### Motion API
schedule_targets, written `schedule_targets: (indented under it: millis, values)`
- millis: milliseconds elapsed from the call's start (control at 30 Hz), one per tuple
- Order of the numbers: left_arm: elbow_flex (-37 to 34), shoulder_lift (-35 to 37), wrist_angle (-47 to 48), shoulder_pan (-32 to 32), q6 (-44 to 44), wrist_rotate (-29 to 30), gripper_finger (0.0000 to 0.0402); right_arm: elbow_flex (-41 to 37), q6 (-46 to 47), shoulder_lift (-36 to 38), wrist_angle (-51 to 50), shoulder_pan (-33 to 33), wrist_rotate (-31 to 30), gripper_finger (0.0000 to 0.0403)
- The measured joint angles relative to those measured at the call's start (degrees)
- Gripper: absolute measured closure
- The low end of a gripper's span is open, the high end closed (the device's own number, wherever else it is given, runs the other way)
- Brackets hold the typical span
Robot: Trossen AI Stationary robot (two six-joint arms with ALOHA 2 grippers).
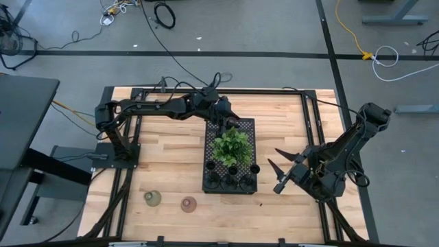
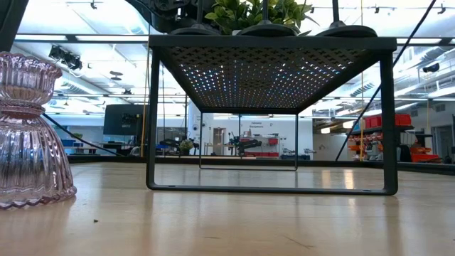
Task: Pick & Place candle stick holders
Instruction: Put the left pink glass candle holder on the shelf
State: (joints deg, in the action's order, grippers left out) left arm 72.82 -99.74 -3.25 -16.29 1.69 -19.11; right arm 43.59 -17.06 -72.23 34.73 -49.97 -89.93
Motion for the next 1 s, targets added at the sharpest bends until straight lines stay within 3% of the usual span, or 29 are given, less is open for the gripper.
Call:
schedule_targets:
  millis: [433, 667, 867, 1000]
  values:
    - [0.0, 0.1, -1.5, 0.0, 0.0, 0.0, 0.0224, -8.6, 4.3, 0.5, 2.8, 9.4, 0.0, 0.0202]
    - [-0.1, 0.5, -1.4, 0.0, 0.0, -0.1, 0.0223, -18.2, 4.3, 8.8, 11.6, 14.3, 1.3, 0.0202]
    - [-0.1, 2.0, -1.9, 0.0, 0.0, -0.2, 0.0223, -24.6, 6.3, 17.4, 13.3, 19.5, 12.8, 0.0202]
    - [-0.1, 2.7, -1.9, 0.0, 0.1, -0.2, 0.0223, -25.6, 13.7, 21.3, 3.0, 23.8, 22.6, 0.0202]
